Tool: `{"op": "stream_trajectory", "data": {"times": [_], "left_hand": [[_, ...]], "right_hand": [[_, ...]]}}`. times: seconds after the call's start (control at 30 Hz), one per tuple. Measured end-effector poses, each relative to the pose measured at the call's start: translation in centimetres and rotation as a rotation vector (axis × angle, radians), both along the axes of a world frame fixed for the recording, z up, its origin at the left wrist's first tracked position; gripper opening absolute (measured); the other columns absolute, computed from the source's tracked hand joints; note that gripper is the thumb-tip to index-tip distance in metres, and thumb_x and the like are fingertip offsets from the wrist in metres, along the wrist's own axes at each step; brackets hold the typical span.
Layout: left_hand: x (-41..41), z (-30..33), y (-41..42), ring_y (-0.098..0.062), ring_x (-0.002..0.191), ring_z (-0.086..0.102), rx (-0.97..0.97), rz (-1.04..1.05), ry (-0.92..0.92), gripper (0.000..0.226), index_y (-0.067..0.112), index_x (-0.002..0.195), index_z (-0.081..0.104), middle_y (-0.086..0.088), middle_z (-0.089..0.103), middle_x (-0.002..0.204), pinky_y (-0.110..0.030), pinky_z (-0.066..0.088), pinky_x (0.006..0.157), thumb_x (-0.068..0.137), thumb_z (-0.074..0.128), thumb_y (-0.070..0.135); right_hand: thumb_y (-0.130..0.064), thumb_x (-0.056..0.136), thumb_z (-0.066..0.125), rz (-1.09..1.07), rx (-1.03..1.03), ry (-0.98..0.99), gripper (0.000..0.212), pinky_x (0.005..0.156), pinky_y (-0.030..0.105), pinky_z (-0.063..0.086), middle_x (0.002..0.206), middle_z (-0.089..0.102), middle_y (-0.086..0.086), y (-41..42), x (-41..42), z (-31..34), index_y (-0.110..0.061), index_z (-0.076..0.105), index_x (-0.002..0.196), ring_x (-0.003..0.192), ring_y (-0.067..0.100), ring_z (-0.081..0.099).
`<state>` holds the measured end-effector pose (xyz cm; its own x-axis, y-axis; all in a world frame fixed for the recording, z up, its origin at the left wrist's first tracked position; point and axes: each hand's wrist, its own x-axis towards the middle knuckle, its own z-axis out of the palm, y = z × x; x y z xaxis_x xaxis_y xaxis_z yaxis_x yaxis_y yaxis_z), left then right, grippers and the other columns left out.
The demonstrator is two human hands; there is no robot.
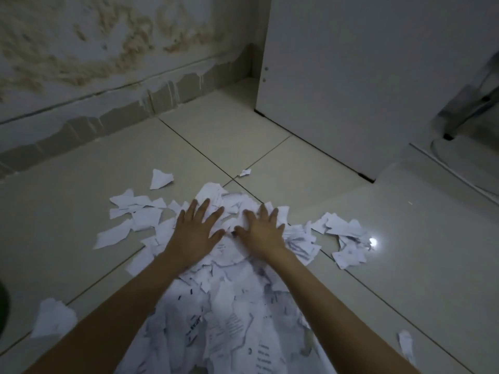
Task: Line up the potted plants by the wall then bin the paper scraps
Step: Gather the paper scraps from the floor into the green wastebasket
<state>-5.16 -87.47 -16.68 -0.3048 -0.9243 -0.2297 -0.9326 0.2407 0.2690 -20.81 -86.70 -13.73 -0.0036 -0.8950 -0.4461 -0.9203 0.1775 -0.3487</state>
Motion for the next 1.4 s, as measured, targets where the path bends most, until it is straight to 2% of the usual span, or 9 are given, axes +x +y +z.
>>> {"op": "stream_trajectory", "data": {"times": [0.17,0.37,0.47,0.6,0.8,0.93,1.13,1.3,1.4], "left_hand": [[0.8,0.5,5.2,-0.025,0.146,0.006,0.022,-0.101,-0.006,0.117,0.031,0.147,0.019,-0.003,0.009,0.158,-0.043,0.007,0.117,0.052,-0.021,0.086],[2.9,5.3,6.3,-0.016,0.13,0.042,-0.014,-0.146,0.064,0.084,0.032,0.135,0.041,0.005,0.047,0.139,-0.042,0.014,0.115,0.066,0.003,0.062],[3.2,6.9,6.4,-0.019,0.126,0.046,-0.025,-0.185,0.103,0.086,0.028,0.133,0.046,0.002,0.05,0.136,-0.036,0.025,0.108,0.063,0.006,0.059],[3.2,7.2,7.0,-0.019,0.129,0.04,0.011,-0.203,0.124,0.062,0.028,0.14,0.036,-0.001,0.043,0.141,-0.029,0.028,0.106,0.083,0.027,0.049],[3.7,6.1,8.7,-0.017,0.134,0.032,0.119,-0.304,-0.001,0.053,0.033,0.145,0.022,0.001,0.031,0.147,-0.026,0.027,0.108,0.092,0.028,0.039],[3.5,6.2,10.3,-0.018,0.133,0.033,0.188,-0.381,-0.035,0.078,0.033,0.145,0.021,-0.002,0.033,0.146,-0.027,0.028,0.107,0.073,0.011,0.059],[2.2,5.5,13.1,-0.031,0.11,0.062,-0.174,-0.519,-0.168,0.06,0.019,0.13,0.044,-0.012,0.064,0.12,-0.04,0.055,0.081,0.097,0.005,0.05],[0.6,4.2,16.6,-0.024,0.145,0.0,-0.397,-0.888,-0.197,0.064,0.021,0.148,0.01,-0.011,0.006,0.158,-0.037,0.004,0.115,0.095,0.016,0.056],[-0.4,3.7,19.1,-0.027,0.143,0.003,-0.488,-1.196,-0.095,0.064,0.029,0.148,0.011,-0.009,-0.004,0.158,-0.043,0.007,0.117,0.092,0.028,0.057]], "right_hand": [[-0.035,0.096,0.042,0.146,0.149,-0.086,0.053,0.115,0.052,0.015,0.153,0.023,0.016,3.6,0.8,2.3,-0.016,0.031,0.144,0.142,0.039,0.016],[-0.022,0.096,0.047,-0.041,-0.116,-0.312,0.037,0.096,0.025,0.037,0.139,0.05,0.009,3.8,-4.4,6.1,-0.01,0.052,0.131,0.126,0.025,0.048],[-0.027,0.096,0.043,-0.322,-0.238,-0.149,0.042,0.108,0.039,0.031,0.144,0.038,0.018,2.5,-8.5,3.9,-0.016,0.043,0.137,0.132,0.036,0.035],[-0.047,0.096,0.031,-0.375,-0.001,0.103,0.05,0.113,0.06,0.008,0.155,0.011,0.012,3.3,-13.0,1.0,-0.031,0.024,0.143,0.142,0.044,0.0],[-0.043,0.097,0.035,-0.175,-0.013,0.077,0.048,0.113,0.057,0.01,0.157,0.003,0.011,7.8,-8.5,0.6,-0.032,0.028,0.143,0.143,0.043,-0.001],[-0.039,0.099,0.033,-0.081,0.017,-0.103,0.048,0.114,0.056,0.01,0.157,0.011,0.01,9.9,-5.7,0.9,-0.032,0.025,0.146,0.144,0.041,0.003],[-0.038,0.099,0.033,-0.162,-0.145,-0.245,0.053,0.116,0.056,0.008,0.158,0.012,0.012,14.1,-7.2,2.6,-0.031,0.016,0.148,0.146,0.035,0.001],[-0.039,0.1,0.029,-0.418,-0.093,-0.008,0.057,0.114,0.057,0.008,0.158,-0.004,0.015,20.8,-10.4,3.6,-0.031,0.002,0.15,0.144,0.042,-0.008],[-0.044,0.099,0.029,-0.633,0.017,0.065,0.063,0.113,0.059,0.007,0.155,-0.013,0.022,22.9,-11.4,2.7,-0.027,-0.005,0.15,0.141,0.047,-0.014]]}}
